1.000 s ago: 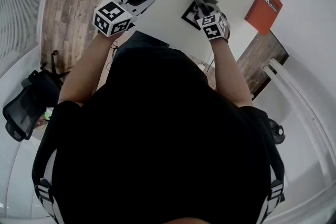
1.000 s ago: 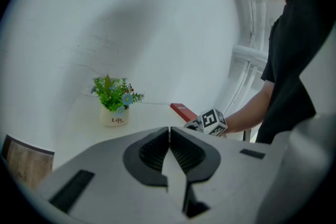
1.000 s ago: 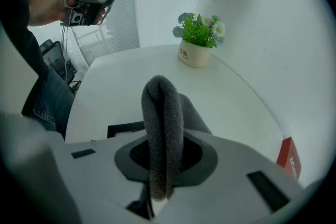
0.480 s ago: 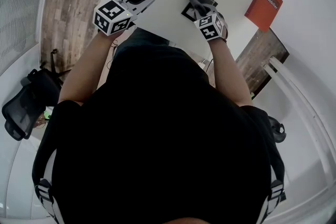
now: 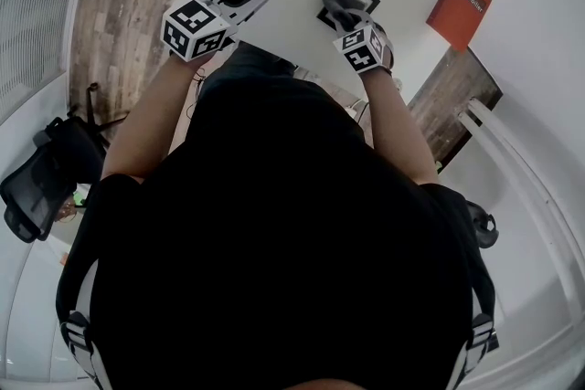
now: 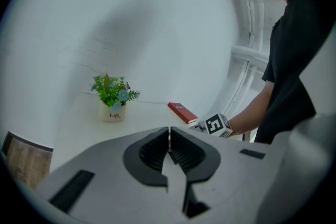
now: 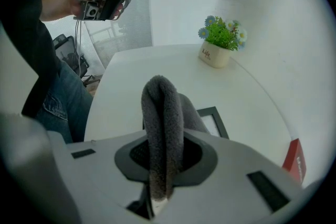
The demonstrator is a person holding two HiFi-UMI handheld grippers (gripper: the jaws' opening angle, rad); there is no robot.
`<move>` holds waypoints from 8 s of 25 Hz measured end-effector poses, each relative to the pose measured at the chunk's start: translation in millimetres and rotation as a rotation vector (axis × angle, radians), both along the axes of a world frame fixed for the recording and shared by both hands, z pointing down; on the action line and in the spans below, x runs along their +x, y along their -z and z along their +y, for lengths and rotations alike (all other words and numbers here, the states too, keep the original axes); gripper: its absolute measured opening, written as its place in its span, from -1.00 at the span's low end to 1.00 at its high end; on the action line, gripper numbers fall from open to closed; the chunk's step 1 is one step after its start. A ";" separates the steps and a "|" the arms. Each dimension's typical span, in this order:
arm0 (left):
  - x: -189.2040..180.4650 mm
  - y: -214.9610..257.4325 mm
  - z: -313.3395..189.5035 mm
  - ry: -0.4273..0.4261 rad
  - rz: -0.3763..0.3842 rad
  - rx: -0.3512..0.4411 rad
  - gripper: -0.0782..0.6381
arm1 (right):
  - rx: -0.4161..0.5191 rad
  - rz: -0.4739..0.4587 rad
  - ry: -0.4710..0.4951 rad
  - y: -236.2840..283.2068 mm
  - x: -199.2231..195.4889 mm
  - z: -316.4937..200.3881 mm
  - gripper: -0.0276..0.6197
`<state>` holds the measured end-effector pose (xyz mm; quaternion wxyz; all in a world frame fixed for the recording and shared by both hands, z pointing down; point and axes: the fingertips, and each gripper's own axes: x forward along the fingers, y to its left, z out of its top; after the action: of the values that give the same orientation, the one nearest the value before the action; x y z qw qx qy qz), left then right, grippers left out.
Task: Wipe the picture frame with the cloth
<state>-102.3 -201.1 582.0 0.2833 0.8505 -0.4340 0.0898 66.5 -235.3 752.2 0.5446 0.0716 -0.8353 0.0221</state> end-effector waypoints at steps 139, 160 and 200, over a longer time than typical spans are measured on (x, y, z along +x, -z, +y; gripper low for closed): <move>53.6 12.5 84.4 0.004 0.037 0.041 -0.73 | 0.033 0.209 0.092 -12.9 71.3 38.0 -0.77; 82.4 28.6 86.6 -0.035 0.008 0.062 -0.73 | -0.059 0.150 0.050 -0.9 90.6 71.2 -0.77; 97.2 91.1 49.0 -0.129 0.039 0.119 -0.73 | 0.013 -0.513 -0.564 214.6 129.9 -20.6 -0.77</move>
<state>-5.1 -152.0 491.0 0.2341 0.8937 -0.3771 0.0654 196.4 -255.9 537.6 0.2901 0.2944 -0.8920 0.1830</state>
